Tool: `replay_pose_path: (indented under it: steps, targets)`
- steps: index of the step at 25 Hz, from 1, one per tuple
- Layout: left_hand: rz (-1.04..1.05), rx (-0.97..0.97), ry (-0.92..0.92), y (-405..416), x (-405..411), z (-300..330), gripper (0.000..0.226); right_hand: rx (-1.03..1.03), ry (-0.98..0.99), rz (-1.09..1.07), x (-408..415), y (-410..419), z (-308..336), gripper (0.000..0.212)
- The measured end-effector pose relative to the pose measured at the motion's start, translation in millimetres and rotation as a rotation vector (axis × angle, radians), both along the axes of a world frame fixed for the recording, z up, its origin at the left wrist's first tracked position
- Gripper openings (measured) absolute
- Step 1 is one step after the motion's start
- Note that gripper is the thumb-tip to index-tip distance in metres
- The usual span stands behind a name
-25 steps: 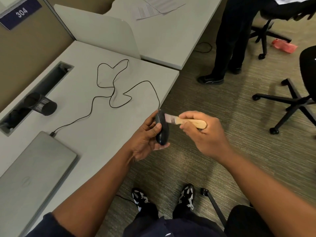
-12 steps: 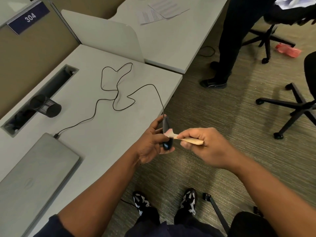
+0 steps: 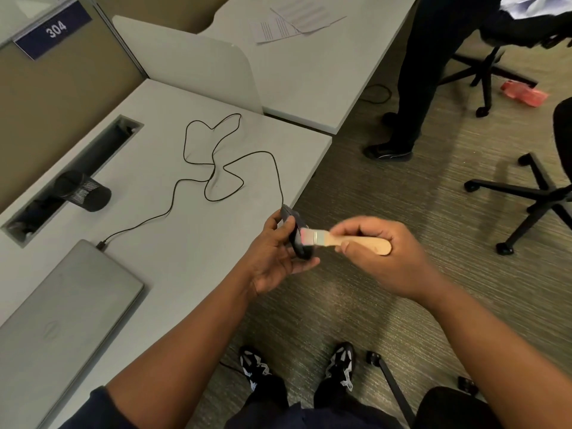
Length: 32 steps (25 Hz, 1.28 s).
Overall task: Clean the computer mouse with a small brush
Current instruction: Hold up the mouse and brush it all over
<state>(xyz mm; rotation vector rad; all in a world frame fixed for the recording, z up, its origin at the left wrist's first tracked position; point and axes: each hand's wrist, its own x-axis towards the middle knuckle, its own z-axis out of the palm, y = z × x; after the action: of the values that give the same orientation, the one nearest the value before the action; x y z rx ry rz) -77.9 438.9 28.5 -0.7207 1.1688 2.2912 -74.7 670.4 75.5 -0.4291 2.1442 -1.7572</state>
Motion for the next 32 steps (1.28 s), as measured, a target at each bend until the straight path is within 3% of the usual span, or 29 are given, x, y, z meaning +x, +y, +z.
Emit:
replay_pose_path:
  steps: [4, 10, 15, 19, 23, 27, 32]
  targets:
    - [0.04, 0.086, -0.032, 5, 0, 0, 0.068, -0.163, -0.122, 0.024, -4, -7, -9, 0.012]
    - [0.124, 0.197, -0.071, 10, -1, 3, 0.071, -0.025, -0.167, -0.035, 0, 8, -27, 0.02]
    - [0.119, 0.333, -0.092, 6, -2, 0, 0.069, -0.265, -0.167, -0.012, 3, 7, -17, 0.014]
    - [0.122, 0.444, -0.139, 11, 0, 2, 0.072, -0.122, -0.092, 0.075, 1, 2, -23, 0.02]
    - [0.133, 0.429, -0.073, 12, 0, 2, 0.075, -0.056, -0.052, 0.025, 0, 8, -30, 0.022]
    - [0.101, 0.421, -0.042, 10, -4, 3, 0.067, -0.16, -0.129, -0.008, -1, 17, -28, 0.014]
    - [0.115, 0.386, -0.066, 13, -3, 0, 0.069, -0.265, -0.258, 0.044, -7, 16, -29, 0.022]
